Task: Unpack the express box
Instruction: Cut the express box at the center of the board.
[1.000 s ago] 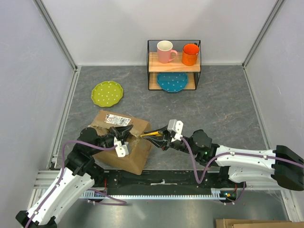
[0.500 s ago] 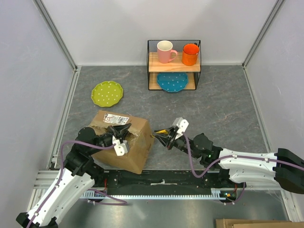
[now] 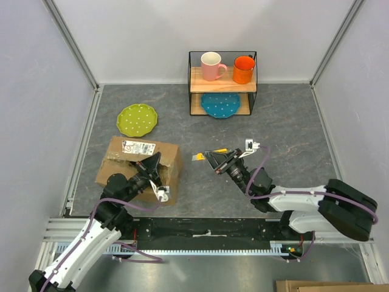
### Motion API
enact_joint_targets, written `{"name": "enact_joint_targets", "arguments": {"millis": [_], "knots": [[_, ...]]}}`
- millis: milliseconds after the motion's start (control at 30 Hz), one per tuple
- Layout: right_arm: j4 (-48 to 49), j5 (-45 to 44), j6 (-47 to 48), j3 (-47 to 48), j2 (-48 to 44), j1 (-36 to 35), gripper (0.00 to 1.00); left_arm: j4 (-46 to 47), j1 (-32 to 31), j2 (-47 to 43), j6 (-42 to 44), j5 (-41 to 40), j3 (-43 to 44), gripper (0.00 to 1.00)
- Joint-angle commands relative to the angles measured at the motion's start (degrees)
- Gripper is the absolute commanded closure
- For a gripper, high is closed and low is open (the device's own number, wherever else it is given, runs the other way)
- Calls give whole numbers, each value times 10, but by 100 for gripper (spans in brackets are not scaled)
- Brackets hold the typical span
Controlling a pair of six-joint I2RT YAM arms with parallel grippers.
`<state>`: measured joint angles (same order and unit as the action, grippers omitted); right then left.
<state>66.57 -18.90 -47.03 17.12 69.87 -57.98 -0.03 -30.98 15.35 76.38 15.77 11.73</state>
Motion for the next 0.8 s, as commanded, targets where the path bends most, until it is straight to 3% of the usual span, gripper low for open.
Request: {"name": "enact_joint_targets", "arguments": {"millis": [0,333,767], "knots": [[152,18,-117,24,58,9,100,34,1,3,101,-86,-36,98],[340,10,-264,74,258,14,100,16,-19,15,73,-102,-21,98],[341,14,-223,77,200,14,100,18,-21,47,-27,-116,2,98]]}}
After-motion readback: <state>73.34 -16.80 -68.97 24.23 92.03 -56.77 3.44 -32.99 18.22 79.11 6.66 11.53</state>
